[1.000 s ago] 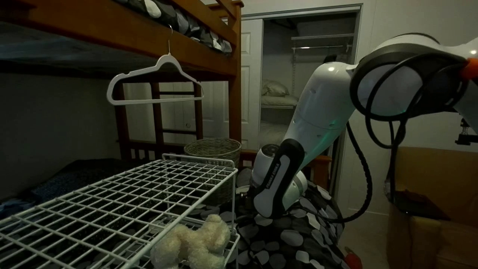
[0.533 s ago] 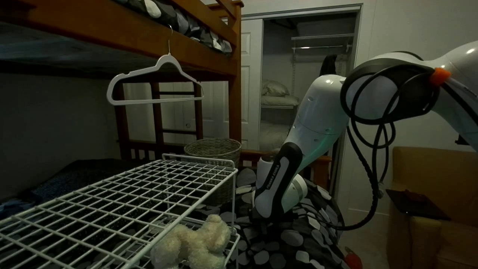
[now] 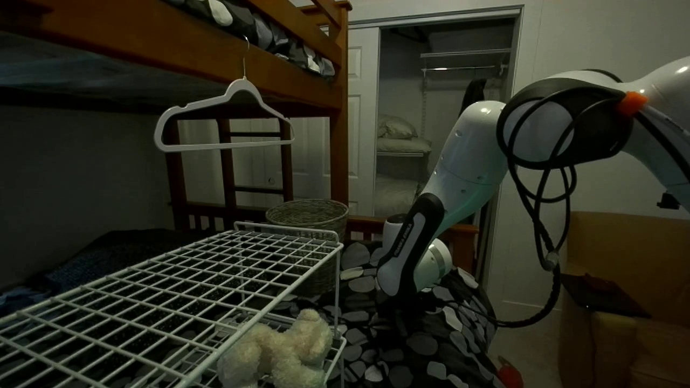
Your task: Use the comb brush to brush the blanket
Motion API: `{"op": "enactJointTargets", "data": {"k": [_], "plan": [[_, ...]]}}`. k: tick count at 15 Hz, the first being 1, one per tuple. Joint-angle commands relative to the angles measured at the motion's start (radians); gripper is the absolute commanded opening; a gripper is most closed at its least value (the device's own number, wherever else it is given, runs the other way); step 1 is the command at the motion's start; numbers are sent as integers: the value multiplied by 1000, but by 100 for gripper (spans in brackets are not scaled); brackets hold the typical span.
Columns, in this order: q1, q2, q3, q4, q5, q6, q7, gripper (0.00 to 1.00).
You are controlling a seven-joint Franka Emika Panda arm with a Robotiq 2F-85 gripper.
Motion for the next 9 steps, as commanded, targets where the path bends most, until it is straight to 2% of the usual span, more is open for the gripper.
{"op": "enactJointTargets", "data": {"k": [1,5,9], "plan": [[-55,-37,19,-68,-9,-41,43,5],[-91,-57,31,-99,-4,-51,83,5],[-98,-65,13,-113,-11,-73,170,5]]}}
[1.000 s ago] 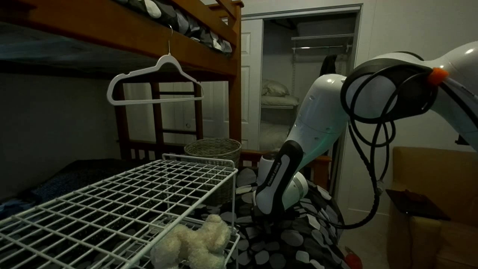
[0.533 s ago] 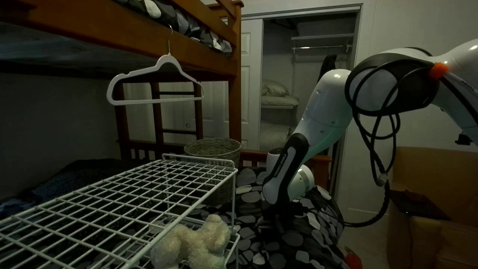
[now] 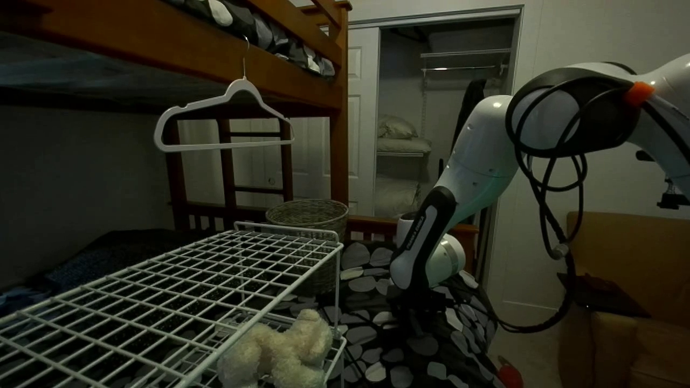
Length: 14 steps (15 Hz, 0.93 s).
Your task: Use the comb brush to brush the blanket
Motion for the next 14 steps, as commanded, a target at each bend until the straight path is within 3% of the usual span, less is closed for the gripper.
{"op": "enactJointTargets", "data": {"k": [1,4,6,14], "plan": [[-31,-24,-3,-60,-11,-41,76,5],[-44,-40,4,-64,-22,3,97,5],[-5,-76,-36,-72,-59,19,139,5],[263,-201,-307,-78,-423,183,327,5]]}}
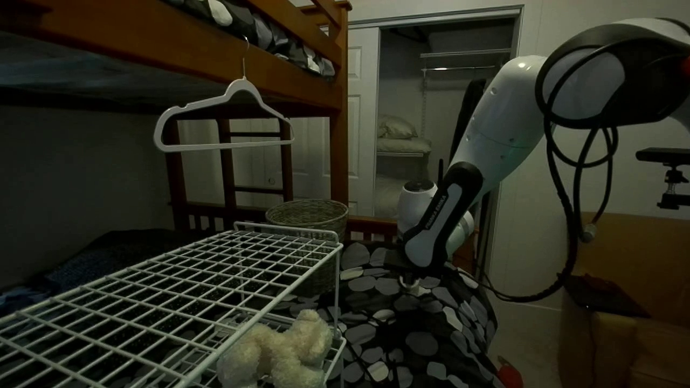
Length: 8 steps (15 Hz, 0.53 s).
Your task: Use the comb brush to brush the blanket
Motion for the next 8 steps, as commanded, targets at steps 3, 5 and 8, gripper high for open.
{"op": "enactJointTargets", "data": {"k": [3,5,8], "plan": [[218,-44,-178,-4,-218,105,98,5],[266,-44,-191,8,-241,119,93,5],[280,-30,-142,28,-227,126,54,5]]}}
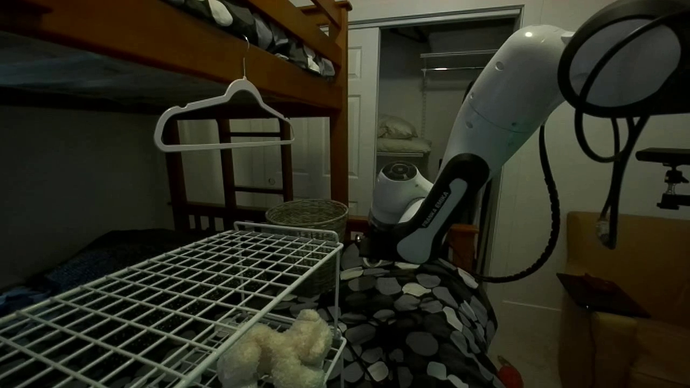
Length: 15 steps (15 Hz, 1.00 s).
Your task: Use the comb brush to brush the blanket
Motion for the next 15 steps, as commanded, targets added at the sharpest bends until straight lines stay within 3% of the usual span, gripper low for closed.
{"op": "enactJointTargets", "data": {"k": [1,6,8,12,13,15], "plan": [[16,12,38,8,-8,22,-27,5],[-22,96,126,57,24,17,-31,5],[11,155,90,88,32,8,-20,5],[134,295,-93,146,27,16,34,5],[148,320,-118,151,41,14,33,5],[136,346,-105,150,87,-2,4,5]]}}
